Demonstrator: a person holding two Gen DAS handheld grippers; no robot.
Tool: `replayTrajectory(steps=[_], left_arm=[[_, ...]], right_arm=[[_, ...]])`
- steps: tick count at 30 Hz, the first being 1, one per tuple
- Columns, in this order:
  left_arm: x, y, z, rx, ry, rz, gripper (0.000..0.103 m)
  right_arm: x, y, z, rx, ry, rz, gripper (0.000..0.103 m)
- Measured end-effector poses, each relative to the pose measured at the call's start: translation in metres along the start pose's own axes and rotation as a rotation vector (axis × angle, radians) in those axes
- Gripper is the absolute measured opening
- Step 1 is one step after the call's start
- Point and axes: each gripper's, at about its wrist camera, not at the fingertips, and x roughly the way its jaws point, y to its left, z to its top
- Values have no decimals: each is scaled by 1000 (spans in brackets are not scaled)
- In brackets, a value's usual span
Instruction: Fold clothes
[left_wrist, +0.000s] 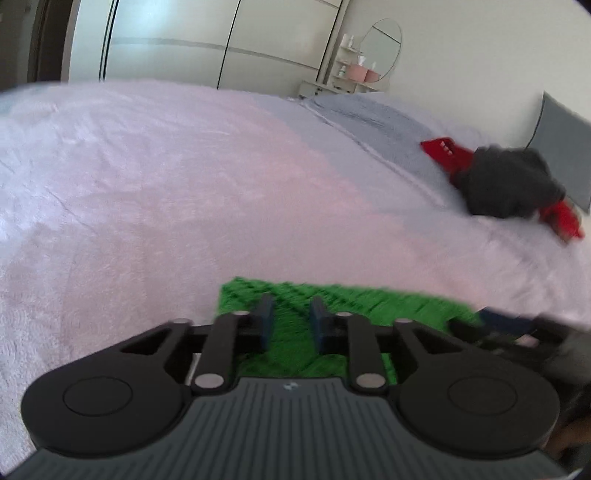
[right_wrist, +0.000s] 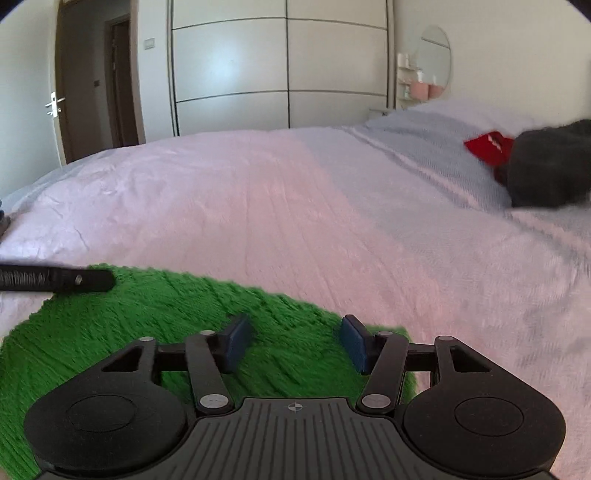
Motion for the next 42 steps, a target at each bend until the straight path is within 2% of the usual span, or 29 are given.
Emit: replayTrajectory(steps=[2,3,4,9,13,15,17,19,20,23,29,31,32,33,34,35,36,42], left_arm=[[-5,11,-11,-38,-38,-29,10],[-7,14,-12,-43,-44,-25,4],[-9,16,-10,-38,-43,-19,3],[-47,4,-2,-16,-62,10,6],[-100,-10,-15,-42,-111,-7,9],[-120,-16,-28,-42,-118,-15,9],[-134,-22,-44,-29,-106,-2,9],[-132,-25,-61,-4,-55,37,9],[-130,-26,-69,8,-29,58,9],[-130,-21,-81,-28,-31,68,11],[-146,-38,-71,-37,-9,148,11],[-156,-47,-71,-46,10,178,15],[-161,-52,-72,-49,26,200,21],[-165,-57,-72,-52,42,224,28],[-168,-62,-74,-51,59,245,29],[-171,-67,-75,-47,75,254,30],[-175,-71,-76,-43,90,261,30],[-191,-88,-84,-20,133,279,36]], right_arm=[[-2,-10,-9,20,0,11,56],[-5,-13,-11,19,-1,13,56],[-8,-15,-14,19,-3,15,56],[-57,-26,-8,96,-24,-32,56],[-113,-21,-11,132,-79,28,56],[-133,-12,-18,101,-95,60,56],[-138,-1,-30,50,-71,66,56],[-135,9,-45,4,-22,60,54],[-128,11,-54,-10,23,46,49],[-117,5,-70,45,110,52,49],[-140,1,-65,62,102,21,49],[-149,-1,-62,88,103,27,49],[-153,-1,-61,94,108,27,49],[-156,1,-59,93,117,25,51],[-158,3,-59,89,127,22,54],[-160,5,-58,85,137,19,69],[-163,7,-57,80,140,14,77],[-181,16,-61,69,133,20,77]])
